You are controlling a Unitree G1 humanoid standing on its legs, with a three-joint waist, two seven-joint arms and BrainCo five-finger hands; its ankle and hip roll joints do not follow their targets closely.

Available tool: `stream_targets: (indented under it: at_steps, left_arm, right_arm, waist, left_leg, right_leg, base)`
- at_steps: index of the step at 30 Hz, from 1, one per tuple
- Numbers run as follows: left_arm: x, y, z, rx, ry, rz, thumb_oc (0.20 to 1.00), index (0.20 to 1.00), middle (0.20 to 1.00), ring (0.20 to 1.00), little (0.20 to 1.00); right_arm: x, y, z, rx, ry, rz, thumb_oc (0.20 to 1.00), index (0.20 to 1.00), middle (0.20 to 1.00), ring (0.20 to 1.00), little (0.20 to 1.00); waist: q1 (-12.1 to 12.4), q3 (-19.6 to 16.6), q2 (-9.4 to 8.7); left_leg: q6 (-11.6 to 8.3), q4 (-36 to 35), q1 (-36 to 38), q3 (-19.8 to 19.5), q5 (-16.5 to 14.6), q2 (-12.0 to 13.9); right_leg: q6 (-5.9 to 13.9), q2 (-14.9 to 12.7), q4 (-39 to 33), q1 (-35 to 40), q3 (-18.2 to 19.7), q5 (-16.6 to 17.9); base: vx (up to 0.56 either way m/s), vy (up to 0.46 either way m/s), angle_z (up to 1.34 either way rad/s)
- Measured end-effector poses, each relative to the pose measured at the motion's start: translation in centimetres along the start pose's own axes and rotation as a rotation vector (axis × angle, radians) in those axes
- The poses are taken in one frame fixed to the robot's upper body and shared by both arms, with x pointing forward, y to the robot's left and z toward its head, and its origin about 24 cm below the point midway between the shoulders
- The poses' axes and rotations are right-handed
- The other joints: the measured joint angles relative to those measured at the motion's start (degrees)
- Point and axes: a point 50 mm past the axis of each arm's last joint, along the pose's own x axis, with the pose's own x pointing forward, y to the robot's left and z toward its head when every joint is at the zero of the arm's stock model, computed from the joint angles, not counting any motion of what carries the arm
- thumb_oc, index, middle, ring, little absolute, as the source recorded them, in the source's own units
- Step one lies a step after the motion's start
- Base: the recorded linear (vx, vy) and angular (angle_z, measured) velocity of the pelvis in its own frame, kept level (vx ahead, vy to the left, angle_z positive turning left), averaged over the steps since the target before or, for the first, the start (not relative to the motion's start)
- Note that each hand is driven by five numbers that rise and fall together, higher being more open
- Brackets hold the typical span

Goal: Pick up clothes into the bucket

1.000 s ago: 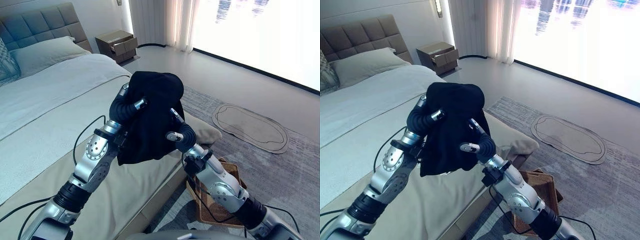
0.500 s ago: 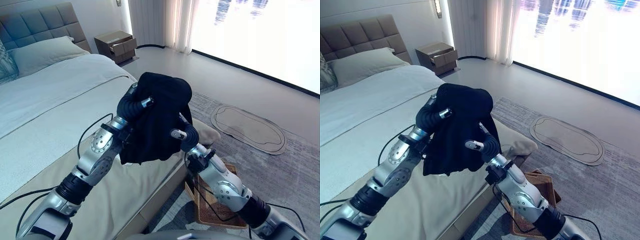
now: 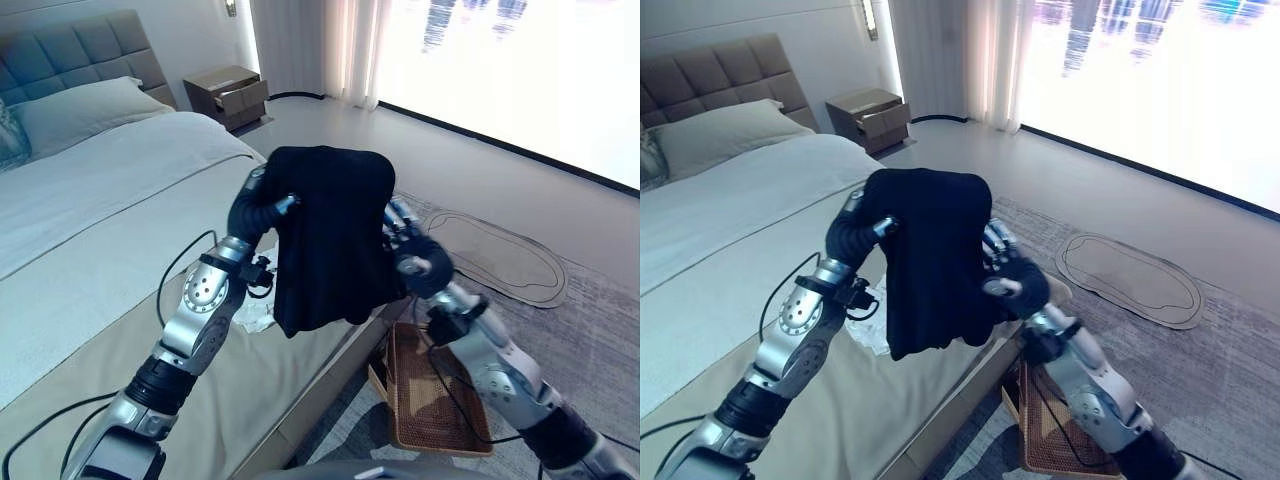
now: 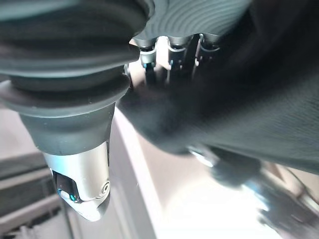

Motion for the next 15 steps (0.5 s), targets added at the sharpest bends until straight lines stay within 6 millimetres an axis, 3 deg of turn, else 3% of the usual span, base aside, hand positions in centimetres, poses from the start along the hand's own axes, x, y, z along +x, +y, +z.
stream_targets:
  at_steps: [5, 15]
  left_arm:
    - [-0.3, 1.9, 0.1, 0.116, -0.007, 0.12, 0.2, 0.2, 0.2, 0.2, 0.2]
    - [-0.3, 2.3, 0.7, 0.233, -0.04, 0.133, 0.2, 0.2, 0.2, 0.2, 0.2]
  right_arm:
    - [-2.5, -2.1, 1.3, -0.037, -0.062, -0.162, 1.0, 1.0, 1.0, 1.0, 1.0]
    - [-4.2, -3.9, 0.8, -0.036, -0.101, -0.341, 1.0, 1.0, 1.0, 1.0, 1.0]
  waist:
    - [-1.5, -0.17, -0.08]
    - [-2.09, -1.93, -0.34]
  left_leg:
    - [-0.14, -0.22, 0.19, 0.81, -0.14, 0.26]
    - [-0.3, -0.23, 0.35, 0.91, -0.26, 0.41]
  right_leg:
    - [-0.01, 0.18, 0.0, -0.28, 1.05, 0.0]
    - [-0.05, 0.33, -0.01, -0.23, 1.33, -0.03]
  base:
    - [0.01, 0.0, -0.11]
    - [0.0, 0.0, -0.01]
